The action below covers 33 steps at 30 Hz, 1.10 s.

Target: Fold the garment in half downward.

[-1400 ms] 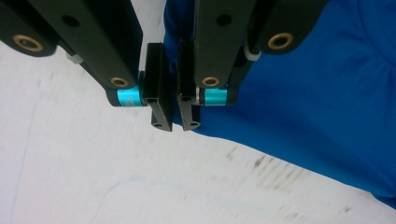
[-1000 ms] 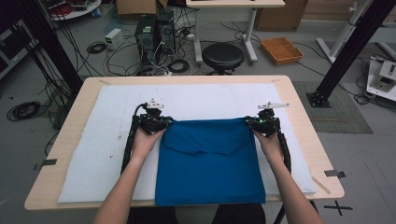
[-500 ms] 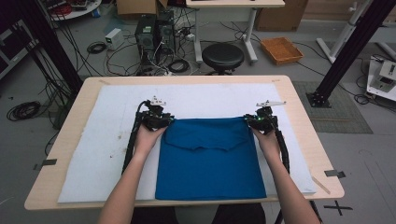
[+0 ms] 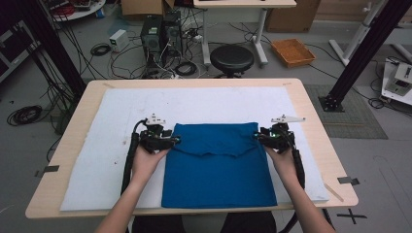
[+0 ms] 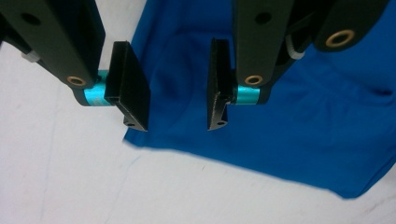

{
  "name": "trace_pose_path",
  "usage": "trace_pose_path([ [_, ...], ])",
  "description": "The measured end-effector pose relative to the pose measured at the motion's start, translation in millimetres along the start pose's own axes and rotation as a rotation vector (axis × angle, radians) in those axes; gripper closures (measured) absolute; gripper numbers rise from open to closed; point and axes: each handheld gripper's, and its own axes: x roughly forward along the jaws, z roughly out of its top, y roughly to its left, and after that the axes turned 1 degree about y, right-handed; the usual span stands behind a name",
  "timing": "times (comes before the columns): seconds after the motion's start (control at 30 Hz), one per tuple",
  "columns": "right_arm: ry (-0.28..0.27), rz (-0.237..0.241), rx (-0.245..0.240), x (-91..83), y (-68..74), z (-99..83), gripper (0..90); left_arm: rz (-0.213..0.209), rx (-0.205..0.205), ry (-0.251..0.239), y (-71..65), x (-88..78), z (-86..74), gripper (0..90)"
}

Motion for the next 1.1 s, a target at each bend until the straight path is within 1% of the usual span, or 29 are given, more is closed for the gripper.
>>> trace_pose_path([
  [0.07, 0.017, 0.003, -0.003, 0.9, 3.5, -6.5, 61.2, 0.007, -0.012, 0.018, -0.8, 1.0, -6.4, 53.1],
  [0.1, 0.017, 0.003, -0.003, 0.9, 3.5, -6.5, 61.2, 0.007, -0.012, 0.018, -0.8, 1.0, -6.4, 53.1],
  [0.13, 0.032, 0.019, -0.003, 1.5, 7.0, -11.9, 61.9, 0.006, -0.03, 0.032, 0.0, 1.8, -11.8, 53.5],
  [0.17, 0.036, 0.026, -0.018, 1.7, 9.2, -14.3, 62.2, 0.006, -0.03, 0.032, 0.0, 1.8, -11.8, 54.1],
  [0.2, 0.041, 0.024, -0.03, 1.9, 11.6, -16.5, 62.2, 0.006, -0.046, 0.031, 0.1, 2.8, -14.1, 54.2],
  [0.23, 0.046, 0.023, -0.034, 2.2, 13.5, -18.4, 62.2, 0.01, -0.055, 0.048, 1.0, 2.8, -17.4, 55.2],
  [0.3, 0.048, 0.021, -0.039, 2.8, 14.3, -20.0, 62.2, 0.014, -0.055, 0.048, 1.0, 3.4, -18.5, 57.1],
  [0.33, 0.048, 0.004, -0.031, 4.0, 13.2, -22.0, 62.2, 0.02, -0.059, 0.051, 0.4, 4.3, -19.3, 57.8],
  [0.37, 0.048, 0.004, -0.031, 4.0, 13.2, -22.0, 62.2, 0.02, -0.059, 0.051, 0.4, 4.3, -19.3, 58.1],
  [0.4, 0.045, -0.015, -0.003, 4.5, 8.6, -22.6, 62.2, 0.019, -0.068, 0.037, 0.1, 5.3, -19.2, 58.9],
  [0.43, 0.046, -0.02, 0.009, 5.0, 5.7, -22.7, 62.5, 0.019, -0.069, 0.031, 0.0, 6.0, -19.0, 61.0],
  [0.5, 0.045, -0.031, 0.029, 5.8, 1.1, -22.8, 63.5, 0.022, -0.06, 0.034, 1.1, 6.7, -18.8, 64.1],
  [0.53, 0.049, -0.035, 0.04, 6.2, -0.4, -22.6, 64.1, 0.025, -0.066, 0.031, 1.5, 7.8, -19.0, 66.2],
  [0.57, 0.049, -0.031, 0.049, 7.1, -1.6, -22.6, 64.8, 0.024, -0.071, 0.029, 2.2, 8.9, -19.2, 66.3],
  [0.6, 0.052, -0.028, 0.047, 8.3, -2.4, -22.5, 66.0, 0.022, -0.079, 0.025, 2.3, 9.9, -19.3, 67.4],
  [0.7, 0.071, -0.024, 0.037, 11.9, -2.3, -22.4, 71.7, 0.02, -0.079, 0.019, 2.0, 10.7, -19.3, 71.0],
  [0.73, 0.075, -0.022, 0.028, 12.9, -1.8, -22.5, 75.6, 0.019, -0.067, 0.024, 1.9, 10.3, -19.0, 73.9],
  [0.8, 0.084, -0.02, 0.02, 14.5, -0.8, -22.5, 81.9, 0.022, -0.065, 0.017, 0.5, 11.1, -19.0, 78.0],
  [0.83, 0.084, -0.02, 0.02, 14.5, -0.8, -22.5, 81.9, 0.022, -0.065, 0.017, 0.5, 11.1, -19.0, 79.8],
  [0.87, 0.084, -0.019, 0.007, 15.4, -0.5, -22.4, 84.6, 0.021, -0.058, 0.019, 0.6, 11.3, -19.0, 79.8],
  [0.9, 0.087, -0.017, -0.009, 15.8, 1.5, -22.1, 90.0, 0.022, -0.056, 0.018, 0.5, 11.5, -19.1, 83.2],
  [0.93, 0.088, -0.016, -0.014, 15.7, 2.4, -21.9, 90.0, 0.023, -0.047, 0.022, 0.9, 11.2, -18.9, 84.3],
  [1.03, 0.085, -0.02, -0.025, 14.6, 3.6, -21.3, 90.0, 0.022, -0.057, 0.009, 0.4, 10.9, -18.8, 85.7],
  [1.1, 0.071, -0.014, -0.029, 11.5, 4.2, -20.3, 90.0, 0.016, -0.05, 0.007, 0.2, 9.8, -18.0, 86.7],
])
